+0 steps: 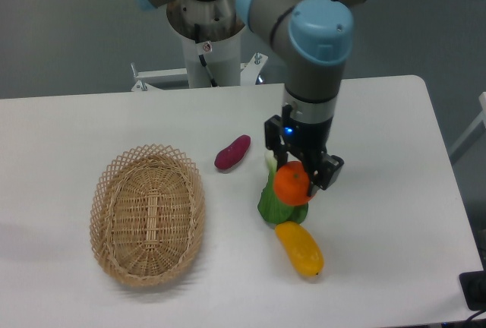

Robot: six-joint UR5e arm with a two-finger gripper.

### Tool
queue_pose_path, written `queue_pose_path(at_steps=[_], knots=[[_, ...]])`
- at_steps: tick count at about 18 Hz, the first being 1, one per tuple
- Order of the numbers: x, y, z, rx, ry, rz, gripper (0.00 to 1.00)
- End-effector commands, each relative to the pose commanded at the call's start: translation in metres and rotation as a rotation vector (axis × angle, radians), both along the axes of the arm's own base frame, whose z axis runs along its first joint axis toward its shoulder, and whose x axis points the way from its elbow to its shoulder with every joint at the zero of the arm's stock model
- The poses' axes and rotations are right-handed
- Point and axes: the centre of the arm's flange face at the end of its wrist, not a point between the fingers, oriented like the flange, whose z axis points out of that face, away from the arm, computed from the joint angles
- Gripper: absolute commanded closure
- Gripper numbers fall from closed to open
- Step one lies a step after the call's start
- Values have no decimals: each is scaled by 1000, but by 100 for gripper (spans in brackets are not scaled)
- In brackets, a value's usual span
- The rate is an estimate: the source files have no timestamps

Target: Place the orange on the table

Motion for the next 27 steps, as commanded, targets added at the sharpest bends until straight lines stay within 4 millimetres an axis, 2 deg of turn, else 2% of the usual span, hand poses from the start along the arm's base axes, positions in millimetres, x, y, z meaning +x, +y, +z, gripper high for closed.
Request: queue_pose_path(at_steps=[2, 3, 6, 9, 11, 15, 17, 18, 19, 23, 27], knots=[[-20, -8, -20, -30, 36, -17, 33], [-25, -15, -24, -47, 37, -6, 33], [-34, -49, -51, -75, 1, 48, 33], [-44, -72, -60, -110, -31, 109, 33], [-52, -96, -62, -120, -46, 177, 33], [-55, -120, -97, -161, -94, 232, 33], [-58, -121, -128, -246, -110, 228, 33], [-56, -118, -135, -268, -114, 236, 33], [-54, -117, -140, -269, -124, 261, 33], [-40, -91, -154, -275, -144, 312, 33], [-34, -84, -164, -267, -169, 329, 32]])
